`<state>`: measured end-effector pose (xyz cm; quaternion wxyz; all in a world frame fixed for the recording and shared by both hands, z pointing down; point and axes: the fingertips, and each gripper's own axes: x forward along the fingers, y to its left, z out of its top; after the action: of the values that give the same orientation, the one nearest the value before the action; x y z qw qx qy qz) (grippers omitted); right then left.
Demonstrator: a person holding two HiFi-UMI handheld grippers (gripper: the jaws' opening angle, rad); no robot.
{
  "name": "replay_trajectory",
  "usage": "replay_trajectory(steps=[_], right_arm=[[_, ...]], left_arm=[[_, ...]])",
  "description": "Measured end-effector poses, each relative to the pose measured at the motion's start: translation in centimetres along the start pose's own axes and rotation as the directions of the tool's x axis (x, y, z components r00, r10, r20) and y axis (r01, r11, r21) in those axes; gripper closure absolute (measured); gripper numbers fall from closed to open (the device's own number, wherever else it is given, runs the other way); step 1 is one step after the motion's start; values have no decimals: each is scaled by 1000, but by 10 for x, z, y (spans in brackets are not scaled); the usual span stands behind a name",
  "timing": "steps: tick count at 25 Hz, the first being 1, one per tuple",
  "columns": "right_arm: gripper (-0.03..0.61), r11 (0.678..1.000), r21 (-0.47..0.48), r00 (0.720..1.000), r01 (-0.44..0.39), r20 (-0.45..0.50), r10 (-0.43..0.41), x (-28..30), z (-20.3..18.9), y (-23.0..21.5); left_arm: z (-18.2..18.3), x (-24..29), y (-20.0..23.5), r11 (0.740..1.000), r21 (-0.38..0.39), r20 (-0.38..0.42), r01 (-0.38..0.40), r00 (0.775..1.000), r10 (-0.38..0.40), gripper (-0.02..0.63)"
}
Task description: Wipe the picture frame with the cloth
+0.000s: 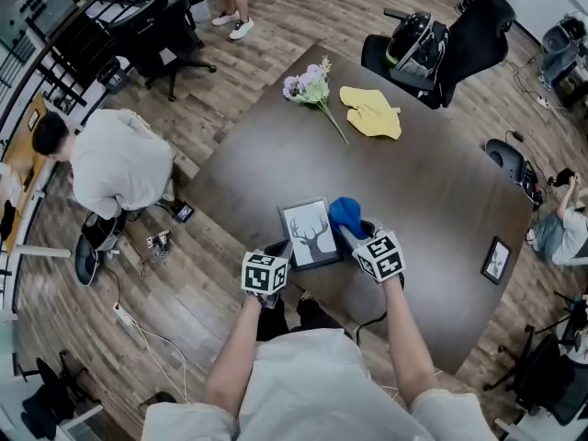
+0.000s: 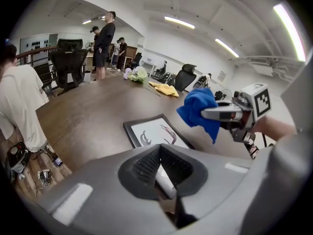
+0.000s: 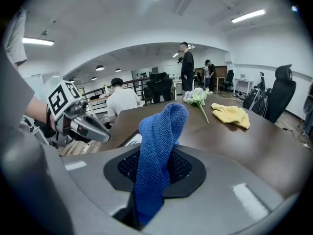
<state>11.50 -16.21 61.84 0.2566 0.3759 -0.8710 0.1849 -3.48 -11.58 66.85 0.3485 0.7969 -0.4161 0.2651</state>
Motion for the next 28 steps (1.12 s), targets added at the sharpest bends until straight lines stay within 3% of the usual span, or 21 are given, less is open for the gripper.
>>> replay_trajectory(steps=[7, 14, 18, 23, 28], right_arm=[[497, 990, -138, 999, -6, -39, 1, 33, 44, -24], [497, 946, -322, 978, -14, -204, -55, 90, 7, -31], [497, 922, -387, 967, 26, -226, -122, 113, 8, -31], [499, 835, -545, 953, -74, -284, -101, 143, -9, -11], [499, 839, -537, 965, -90, -256, -61, 133, -22, -5]], left_arm=[[-11, 26, 21, 999, -48, -29, 6, 1000, -7, 560], [-19, 49, 25, 999, -32, -53, 43, 998, -45, 561], [-21, 44, 22, 995, -67, -56, 67, 996, -71, 561], [-17, 49, 27, 998, -35, -63, 61, 996, -63, 561], [-19, 50, 25, 997, -21, -50, 68, 996, -69, 561]])
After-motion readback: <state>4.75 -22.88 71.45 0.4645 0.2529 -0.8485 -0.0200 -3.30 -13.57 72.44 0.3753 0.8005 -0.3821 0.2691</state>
